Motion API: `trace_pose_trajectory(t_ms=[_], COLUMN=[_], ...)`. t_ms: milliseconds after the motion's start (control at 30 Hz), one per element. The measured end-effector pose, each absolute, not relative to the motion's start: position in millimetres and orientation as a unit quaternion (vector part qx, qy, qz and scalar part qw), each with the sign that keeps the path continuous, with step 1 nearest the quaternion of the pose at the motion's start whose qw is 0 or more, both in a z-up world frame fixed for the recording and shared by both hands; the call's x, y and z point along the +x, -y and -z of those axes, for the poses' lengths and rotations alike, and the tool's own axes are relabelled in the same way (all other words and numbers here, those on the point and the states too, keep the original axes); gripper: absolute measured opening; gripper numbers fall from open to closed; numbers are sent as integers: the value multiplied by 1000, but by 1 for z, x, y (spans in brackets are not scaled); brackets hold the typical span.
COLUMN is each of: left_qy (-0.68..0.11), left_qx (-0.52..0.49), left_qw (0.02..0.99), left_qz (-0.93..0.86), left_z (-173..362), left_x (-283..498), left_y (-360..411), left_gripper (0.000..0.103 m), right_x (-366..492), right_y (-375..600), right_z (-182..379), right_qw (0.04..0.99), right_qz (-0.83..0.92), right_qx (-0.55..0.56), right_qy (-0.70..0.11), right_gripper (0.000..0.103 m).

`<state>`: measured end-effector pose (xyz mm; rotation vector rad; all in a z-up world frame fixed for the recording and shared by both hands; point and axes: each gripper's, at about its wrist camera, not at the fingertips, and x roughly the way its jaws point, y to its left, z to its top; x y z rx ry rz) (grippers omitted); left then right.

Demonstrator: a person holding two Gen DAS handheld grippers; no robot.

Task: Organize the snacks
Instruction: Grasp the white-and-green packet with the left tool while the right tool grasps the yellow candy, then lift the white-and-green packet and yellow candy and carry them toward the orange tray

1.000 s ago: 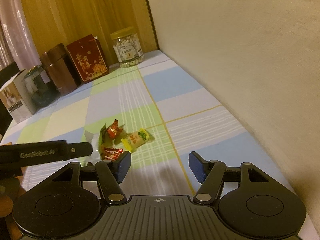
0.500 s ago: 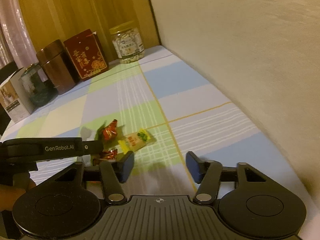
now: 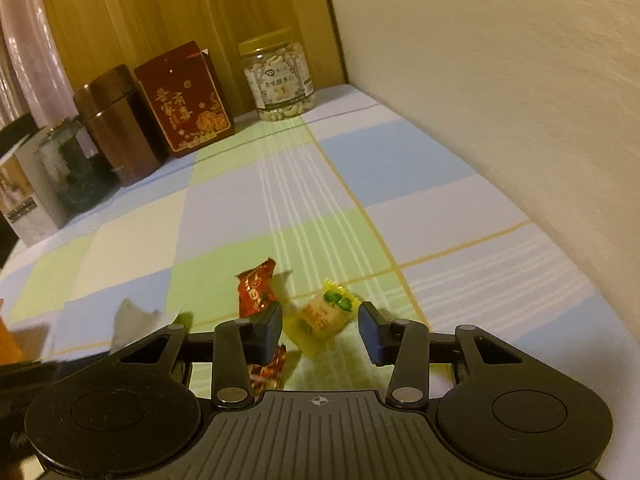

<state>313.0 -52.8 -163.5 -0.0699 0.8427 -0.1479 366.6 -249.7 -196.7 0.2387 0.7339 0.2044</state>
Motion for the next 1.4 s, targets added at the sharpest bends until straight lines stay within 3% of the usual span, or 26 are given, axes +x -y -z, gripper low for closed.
trace_pose_trajectory(t_ms=[133, 267, 400, 733, 1400], left_qy=[-405, -409, -406, -393, -390], left_qx=[-28, -23, -3, 60, 0], left_qw=[911, 909, 911, 915, 920], left_qz=[75, 75, 76, 74, 43], left_z=[165, 166, 168, 170, 99], left_x=[311, 313, 314, 306, 207], left_y=[53, 54, 59, 67, 23], left_gripper=[23, 25, 26, 23, 23], right_x=[369, 363, 358, 334, 246], right_y=[234, 228, 234, 246, 224], right_z=[199, 204, 206, 190, 117], right_qw=[929, 933, 933, 930, 927], right_qz=[-94, -88, -92, -93, -136], right_qx=[59, 16, 20, 52, 77], right_qy=[-353, -348, -346, -353, -341], right_gripper=[42, 25, 23, 22, 22])
